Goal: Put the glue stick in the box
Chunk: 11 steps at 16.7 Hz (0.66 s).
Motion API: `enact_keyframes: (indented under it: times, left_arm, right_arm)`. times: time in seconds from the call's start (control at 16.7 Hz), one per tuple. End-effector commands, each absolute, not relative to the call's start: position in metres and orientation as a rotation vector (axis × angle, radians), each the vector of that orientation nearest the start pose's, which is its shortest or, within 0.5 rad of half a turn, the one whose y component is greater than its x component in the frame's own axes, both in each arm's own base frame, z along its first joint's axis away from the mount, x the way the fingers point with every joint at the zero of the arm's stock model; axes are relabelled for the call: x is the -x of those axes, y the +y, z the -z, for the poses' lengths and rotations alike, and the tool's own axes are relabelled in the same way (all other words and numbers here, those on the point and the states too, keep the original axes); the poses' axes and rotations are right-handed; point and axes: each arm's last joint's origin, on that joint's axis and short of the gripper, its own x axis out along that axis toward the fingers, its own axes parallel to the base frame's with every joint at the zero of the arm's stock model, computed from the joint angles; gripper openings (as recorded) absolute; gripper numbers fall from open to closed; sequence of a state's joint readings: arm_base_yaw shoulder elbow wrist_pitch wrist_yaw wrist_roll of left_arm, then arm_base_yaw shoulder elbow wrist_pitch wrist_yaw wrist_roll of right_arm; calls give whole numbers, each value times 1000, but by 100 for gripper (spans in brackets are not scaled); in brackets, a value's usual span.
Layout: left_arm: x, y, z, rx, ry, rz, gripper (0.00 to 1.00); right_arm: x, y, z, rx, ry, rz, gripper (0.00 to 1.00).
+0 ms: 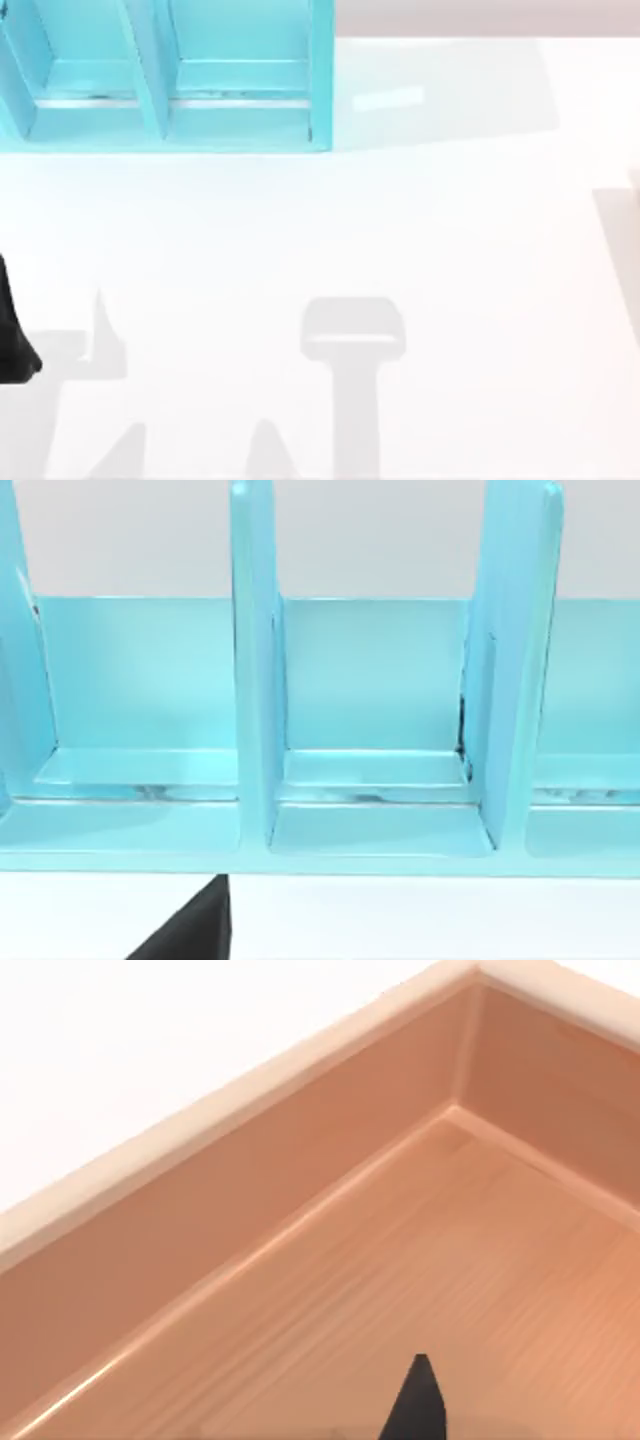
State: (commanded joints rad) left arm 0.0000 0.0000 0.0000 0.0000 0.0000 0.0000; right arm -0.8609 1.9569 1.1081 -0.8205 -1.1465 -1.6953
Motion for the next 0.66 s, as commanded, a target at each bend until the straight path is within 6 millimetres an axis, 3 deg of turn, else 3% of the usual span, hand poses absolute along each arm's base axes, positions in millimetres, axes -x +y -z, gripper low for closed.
enact_keyframes:
  times: [0.3,0.66]
  left_arm:
    - [-106,-1,-160,0,0,0,100]
    - [-106,-1,-160,0,0,0,100]
  right_arm:
    - [-234,-226,-120,175,394,-751,98]
    - [-234,-226,-120,175,394,-751,100]
